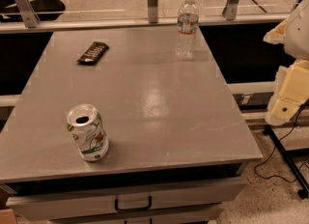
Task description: Move water bottle near rxbar chocolate
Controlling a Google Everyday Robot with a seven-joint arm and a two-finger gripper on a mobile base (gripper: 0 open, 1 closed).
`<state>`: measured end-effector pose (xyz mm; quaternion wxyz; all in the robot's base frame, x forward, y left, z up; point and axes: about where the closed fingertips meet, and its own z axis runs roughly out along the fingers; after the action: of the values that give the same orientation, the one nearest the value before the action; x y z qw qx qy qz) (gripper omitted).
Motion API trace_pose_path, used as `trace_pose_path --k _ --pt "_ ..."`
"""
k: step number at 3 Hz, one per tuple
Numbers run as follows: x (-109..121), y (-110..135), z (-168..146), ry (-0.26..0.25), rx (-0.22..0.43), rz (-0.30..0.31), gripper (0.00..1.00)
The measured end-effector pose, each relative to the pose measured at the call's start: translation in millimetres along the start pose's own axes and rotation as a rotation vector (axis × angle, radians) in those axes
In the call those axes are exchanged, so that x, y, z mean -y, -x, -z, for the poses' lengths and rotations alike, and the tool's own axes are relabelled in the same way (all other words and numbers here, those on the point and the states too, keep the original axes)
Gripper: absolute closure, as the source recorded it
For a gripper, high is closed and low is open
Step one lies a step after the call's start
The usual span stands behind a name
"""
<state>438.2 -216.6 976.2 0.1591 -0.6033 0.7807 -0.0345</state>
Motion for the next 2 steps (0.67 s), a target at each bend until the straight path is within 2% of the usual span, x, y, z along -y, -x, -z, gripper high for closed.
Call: trace_pose_path --k 1,2 --pt "5 1 -1 -0.013 0.016 -0.001 0.0" --pt "38 3 -22 -0.029 0.085 -0.032 0.0"
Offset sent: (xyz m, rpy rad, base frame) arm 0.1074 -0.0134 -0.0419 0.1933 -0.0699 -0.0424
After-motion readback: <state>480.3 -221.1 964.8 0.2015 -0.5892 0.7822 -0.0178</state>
